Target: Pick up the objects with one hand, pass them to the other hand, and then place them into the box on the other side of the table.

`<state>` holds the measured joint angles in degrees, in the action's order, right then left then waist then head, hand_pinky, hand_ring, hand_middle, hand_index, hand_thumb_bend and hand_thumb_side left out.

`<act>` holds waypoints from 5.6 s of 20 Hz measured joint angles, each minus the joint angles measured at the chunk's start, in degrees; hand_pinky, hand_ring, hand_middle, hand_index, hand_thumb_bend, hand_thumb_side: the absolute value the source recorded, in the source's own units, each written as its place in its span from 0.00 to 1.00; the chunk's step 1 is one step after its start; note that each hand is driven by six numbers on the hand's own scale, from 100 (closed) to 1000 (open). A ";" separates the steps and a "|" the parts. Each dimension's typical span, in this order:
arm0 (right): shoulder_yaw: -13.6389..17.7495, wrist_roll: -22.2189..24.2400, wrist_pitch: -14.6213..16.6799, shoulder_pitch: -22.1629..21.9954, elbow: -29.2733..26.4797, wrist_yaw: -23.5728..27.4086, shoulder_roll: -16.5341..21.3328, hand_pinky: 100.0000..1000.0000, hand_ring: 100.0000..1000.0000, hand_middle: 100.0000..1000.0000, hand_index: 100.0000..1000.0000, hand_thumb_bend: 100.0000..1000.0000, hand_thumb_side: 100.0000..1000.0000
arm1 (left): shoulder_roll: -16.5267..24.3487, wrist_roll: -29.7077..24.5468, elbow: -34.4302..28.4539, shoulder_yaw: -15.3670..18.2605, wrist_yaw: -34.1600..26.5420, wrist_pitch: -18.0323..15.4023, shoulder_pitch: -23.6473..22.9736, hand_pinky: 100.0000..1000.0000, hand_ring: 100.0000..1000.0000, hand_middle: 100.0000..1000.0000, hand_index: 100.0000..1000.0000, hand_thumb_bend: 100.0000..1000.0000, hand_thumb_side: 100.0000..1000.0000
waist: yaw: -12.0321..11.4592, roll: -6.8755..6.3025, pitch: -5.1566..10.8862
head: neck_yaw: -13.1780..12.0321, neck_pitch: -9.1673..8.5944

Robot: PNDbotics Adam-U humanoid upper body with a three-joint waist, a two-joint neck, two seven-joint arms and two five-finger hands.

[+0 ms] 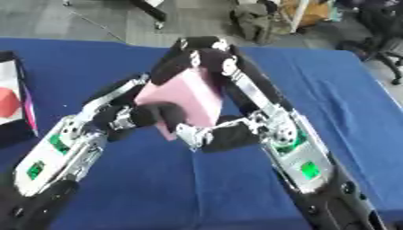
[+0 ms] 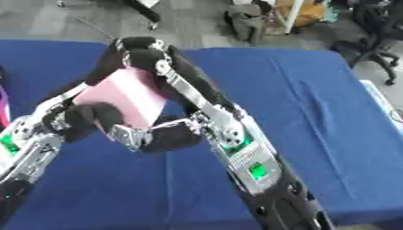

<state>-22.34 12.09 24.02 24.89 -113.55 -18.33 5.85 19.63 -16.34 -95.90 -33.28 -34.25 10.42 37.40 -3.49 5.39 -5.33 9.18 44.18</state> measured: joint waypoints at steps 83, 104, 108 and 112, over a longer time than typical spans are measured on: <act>-0.35 -18.29 5.89 -0.47 0.76 -12.66 0.52 0.33 0.38 0.27 0.32 0.19 0.51 | -1.49 1.10 2.08 -1.36 -0.64 1.53 0.17 0.60 0.37 0.14 0.25 0.00 0.32 | 0.32 -0.21 0.01 | -0.21 0.02; -0.33 -19.79 4.65 -1.13 0.76 -10.65 0.52 0.31 0.36 0.25 0.30 0.17 0.51 | -2.49 1.30 1.55 -1.19 -1.00 1.27 -0.17 0.63 0.51 0.34 0.42 0.18 0.34 | 0.19 -0.16 0.28 | -0.41 0.02; -0.33 -19.97 4.51 -1.19 0.76 -10.65 0.52 0.31 0.36 0.25 0.30 0.17 0.51 | -2.50 1.16 1.55 -1.20 -0.80 1.23 -0.17 0.63 0.51 0.35 0.42 0.20 0.34 | 0.17 -0.16 0.31 | -0.47 0.02; -0.33 -20.06 4.54 -1.20 0.76 -10.61 0.52 0.30 0.35 0.24 0.30 0.17 0.50 | -2.53 1.14 1.54 -1.20 -0.76 1.25 -0.17 0.64 0.53 0.37 0.44 0.24 0.34 | 0.00 -0.16 0.33 | -0.48 0.02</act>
<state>-22.68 -7.97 28.56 23.68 -112.78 -28.94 6.38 17.10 -15.20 -94.36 -34.49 -35.01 11.67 37.24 -3.49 5.23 -5.00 8.70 44.21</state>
